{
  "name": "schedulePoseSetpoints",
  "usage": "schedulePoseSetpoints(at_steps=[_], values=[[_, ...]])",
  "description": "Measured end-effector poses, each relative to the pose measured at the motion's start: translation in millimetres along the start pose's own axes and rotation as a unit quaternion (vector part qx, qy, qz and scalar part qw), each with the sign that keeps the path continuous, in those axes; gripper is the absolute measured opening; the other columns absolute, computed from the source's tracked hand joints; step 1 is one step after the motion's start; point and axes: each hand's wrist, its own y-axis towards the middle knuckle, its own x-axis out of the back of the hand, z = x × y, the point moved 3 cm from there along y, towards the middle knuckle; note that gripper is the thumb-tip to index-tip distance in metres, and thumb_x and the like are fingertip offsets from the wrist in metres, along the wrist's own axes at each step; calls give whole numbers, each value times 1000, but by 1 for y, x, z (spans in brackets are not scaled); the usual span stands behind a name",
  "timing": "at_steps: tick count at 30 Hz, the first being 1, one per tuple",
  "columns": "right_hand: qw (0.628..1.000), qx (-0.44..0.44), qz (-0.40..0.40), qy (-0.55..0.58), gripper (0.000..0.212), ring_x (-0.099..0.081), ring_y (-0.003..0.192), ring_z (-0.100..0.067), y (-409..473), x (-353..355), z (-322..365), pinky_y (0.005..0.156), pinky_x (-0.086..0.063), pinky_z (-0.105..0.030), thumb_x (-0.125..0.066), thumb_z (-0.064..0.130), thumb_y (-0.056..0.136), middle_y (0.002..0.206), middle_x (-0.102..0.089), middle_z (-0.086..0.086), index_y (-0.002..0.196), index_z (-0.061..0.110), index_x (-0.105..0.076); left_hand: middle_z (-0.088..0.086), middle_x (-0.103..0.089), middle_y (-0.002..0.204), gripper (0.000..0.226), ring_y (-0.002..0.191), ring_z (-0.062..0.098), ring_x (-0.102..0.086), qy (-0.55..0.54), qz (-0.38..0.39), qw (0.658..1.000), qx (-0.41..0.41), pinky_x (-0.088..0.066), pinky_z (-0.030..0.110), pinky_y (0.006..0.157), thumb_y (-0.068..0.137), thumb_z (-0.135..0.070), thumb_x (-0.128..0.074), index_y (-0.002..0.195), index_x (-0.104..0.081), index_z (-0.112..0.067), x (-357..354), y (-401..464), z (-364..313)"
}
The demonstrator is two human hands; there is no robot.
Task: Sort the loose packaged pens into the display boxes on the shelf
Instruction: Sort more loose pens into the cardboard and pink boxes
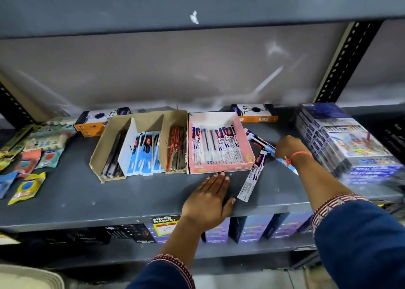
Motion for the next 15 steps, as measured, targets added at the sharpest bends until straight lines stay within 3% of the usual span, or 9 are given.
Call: schedulePoseSetpoints(at_steps=[2,4,6,8,11,15], values=[[1000,-7,3,25,42,-64,102,-35,-1,2,-1,91,-51,-37,-67,18,67,114,-67,-19,107,3,-67,12,-62,123,76,114,24,-57,2,-18,1000,-5,-34,39,99,96,-48,-2,122,-58,-4,-3,1,2],[998,-2,0,63,36,-64,102,-33,-8,8,1,87,-50,-32,-70,14,72,114,-68,-19,105,0,-68,10,-62,123,75,114,21,-57,11,-24,1000,2,-34,38,99,96,-48,-2,122,-58,-6,1,0,2],[991,-6,-1,134,33,-63,98,-30,-16,13,0,87,-47,-30,-72,6,73,111,-69,-21,104,-4,-69,9,-50,137,78,127,20,-44,5,-18,1000,4,-17,33,107,93,-54,2,133,-46,-7,5,-2,-1],[982,-2,-8,188,33,-60,93,-25,-22,17,-3,84,-43,-26,-74,2,72,112,-68,-22,104,-6,-69,6,-23,153,80,140,17,-17,8,-25,1000,-6,5,24,109,87,-61,3,145,-21,-11,5,-2,-2],[982,9,1,191,34,-56,89,-19,-33,18,-6,81,-42,-26,-73,3,74,105,-68,-21,106,-7,-68,3,-8,156,66,141,14,-2,19,-37,999,-6,9,22,108,95,-54,-15,148,-6,-15,1,0,2],[988,0,-3,154,32,-62,111,-31,-46,19,-14,94,-47,-32,-67,12,82,117,-68,-18,110,-3,-68,3,-4,157,61,141,13,1,21,-31,999,-10,8,24,110,99,-48,-20,147,-3,-15,3,-2,0]])
